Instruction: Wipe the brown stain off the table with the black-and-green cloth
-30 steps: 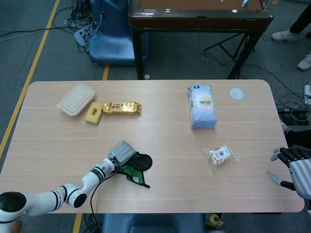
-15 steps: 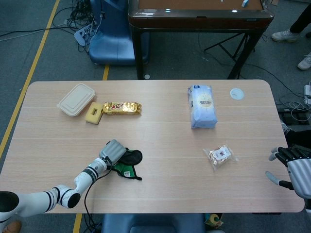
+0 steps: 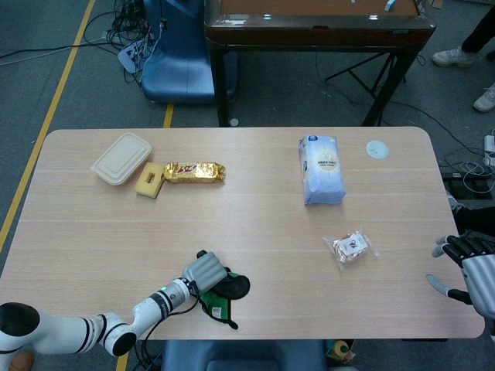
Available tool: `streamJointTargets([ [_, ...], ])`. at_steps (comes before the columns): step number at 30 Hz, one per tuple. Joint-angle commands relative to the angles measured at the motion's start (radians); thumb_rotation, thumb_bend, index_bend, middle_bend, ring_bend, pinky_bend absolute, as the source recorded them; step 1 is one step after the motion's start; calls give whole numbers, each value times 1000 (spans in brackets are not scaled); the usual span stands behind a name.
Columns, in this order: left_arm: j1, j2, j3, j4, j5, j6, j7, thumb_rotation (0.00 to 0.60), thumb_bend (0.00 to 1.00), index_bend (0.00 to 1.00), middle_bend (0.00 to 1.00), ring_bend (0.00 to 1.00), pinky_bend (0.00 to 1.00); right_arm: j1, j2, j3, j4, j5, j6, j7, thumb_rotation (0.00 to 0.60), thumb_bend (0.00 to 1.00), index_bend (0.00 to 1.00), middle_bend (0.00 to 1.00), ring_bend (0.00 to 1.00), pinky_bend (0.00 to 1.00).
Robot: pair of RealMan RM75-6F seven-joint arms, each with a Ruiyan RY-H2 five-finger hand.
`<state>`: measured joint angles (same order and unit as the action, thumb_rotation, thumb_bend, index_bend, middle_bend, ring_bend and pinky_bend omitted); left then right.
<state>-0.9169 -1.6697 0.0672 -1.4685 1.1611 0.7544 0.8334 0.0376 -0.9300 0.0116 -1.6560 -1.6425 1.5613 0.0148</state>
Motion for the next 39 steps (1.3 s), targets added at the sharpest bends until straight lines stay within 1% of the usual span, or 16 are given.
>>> streamJointTargets([
  [1,-1,-8,7,-15,2,16,22,600,169,616,662,668,905,0,0,0,0,1,-1,1,600,254,469,367,341,319],
  [4,-2,-15,9,-4,-14,28,50,600,170,616,662,668,905,0,0,1,0,0,1,2,600,255,468,367,341,319],
  [9,1,-21,11,45,-52,58,110,600,169,616,662,670,905,-3,1,3,0,-1,8,3,600,255,468,367,341,319],
  [14,4,-12,3,96,-116,76,152,600,170,616,662,670,905,-4,1,4,1,1,9,6,600,255,468,367,341,319],
  [21,9,21,-17,161,-207,93,176,600,170,617,662,670,905,-3,3,5,-1,-5,13,5,600,255,468,367,340,319],
  [25,17,52,-40,180,-241,110,152,600,170,616,662,670,905,-3,4,6,-4,-8,14,3,600,255,468,367,341,319],
  [30,33,92,-77,202,-264,125,78,600,170,616,661,666,905,-3,4,6,-5,-10,16,3,600,254,468,367,341,319],
  [34,40,102,-97,222,-257,133,28,600,169,611,656,658,905,-1,2,6,-4,-11,13,5,600,255,468,367,341,319],
  [36,41,102,-98,230,-245,134,14,600,170,576,631,646,905,-1,1,6,-3,-11,13,6,600,255,468,367,341,319],
  [37,42,103,-99,233,-239,136,8,600,170,540,604,634,905,-1,2,6,-3,-10,12,7,600,254,468,367,341,319],
  [39,46,105,-106,230,-232,143,-12,600,170,407,506,561,895,-1,3,7,-3,-10,13,6,600,254,468,367,341,319],
])
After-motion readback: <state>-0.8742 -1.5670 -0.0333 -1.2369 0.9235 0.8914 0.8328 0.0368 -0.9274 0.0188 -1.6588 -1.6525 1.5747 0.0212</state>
